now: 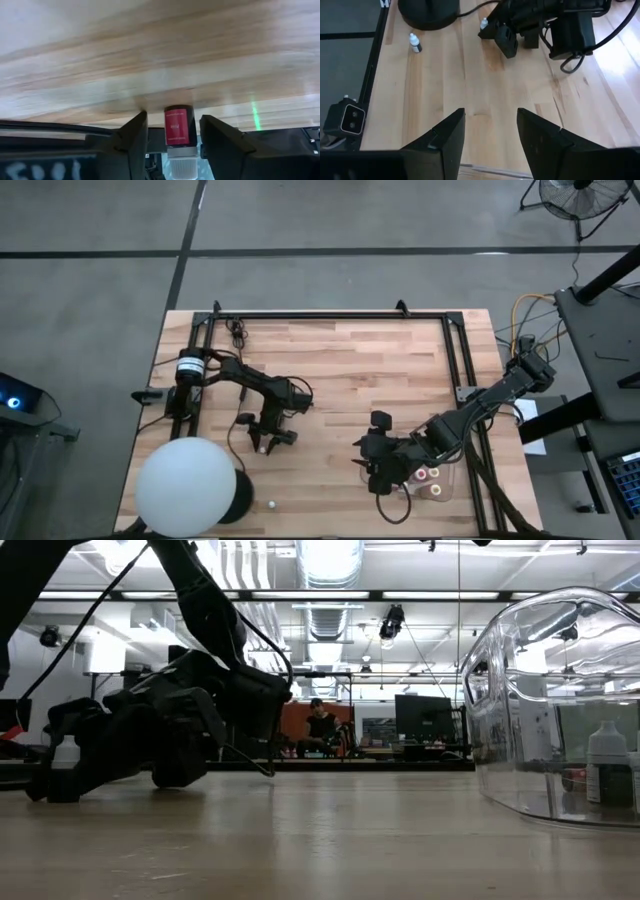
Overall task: Pick & Place food coloring
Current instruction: Put the pink food color into the transparent bin
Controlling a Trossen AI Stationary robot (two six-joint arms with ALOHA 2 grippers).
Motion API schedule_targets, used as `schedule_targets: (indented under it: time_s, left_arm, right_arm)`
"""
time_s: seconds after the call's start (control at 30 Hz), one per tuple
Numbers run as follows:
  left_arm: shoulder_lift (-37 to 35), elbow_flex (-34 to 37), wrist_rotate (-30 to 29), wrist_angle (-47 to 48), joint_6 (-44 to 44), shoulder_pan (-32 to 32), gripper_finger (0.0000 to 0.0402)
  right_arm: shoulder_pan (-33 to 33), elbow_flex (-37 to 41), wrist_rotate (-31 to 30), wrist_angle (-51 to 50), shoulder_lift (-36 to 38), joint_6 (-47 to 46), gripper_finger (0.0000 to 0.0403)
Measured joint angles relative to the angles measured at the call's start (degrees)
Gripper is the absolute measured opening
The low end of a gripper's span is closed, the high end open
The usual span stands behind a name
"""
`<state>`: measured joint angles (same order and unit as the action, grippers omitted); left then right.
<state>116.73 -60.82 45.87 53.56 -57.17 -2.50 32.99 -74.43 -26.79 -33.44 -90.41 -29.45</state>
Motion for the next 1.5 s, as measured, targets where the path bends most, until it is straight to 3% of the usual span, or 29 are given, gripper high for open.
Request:
schedule_targets:
  time_s: [0.27,0.67,0.93,1.13,1.5]
  left_arm:
    - [0.04,0.04,1.81,-0.11,-1.61,-0.05,0.0133]
    - [-0.63,-0.69,4.87,0.3,-2.93,-0.13,0.0058]
    - [-0.36,-3.43,8.12,0.01,-4.21,-0.02,0.0056]
    - [-0.39,-10.13,8.57,3.03,-4.41,-0.02,0.0054]
    - [-0.52,-25.65,8.13,7.01,-8.81,-0.26,0.0053]
  right_arm:
    - [-0.02,0.0,-0.19,2.18,-0.02,1.58,0.0171]
    - [-0.07,0.0,-0.2,2.81,-0.02,2.89,0.0171]
    - [-0.04,0.0,-0.17,2.81,-0.02,2.91,0.0171]
    - [-0.04,-1.66,4.06,2.71,-0.02,7.31,0.0171]
    - [-1.12,-14.48,2.8,-4.05,-1.79,16.18,0.0171]
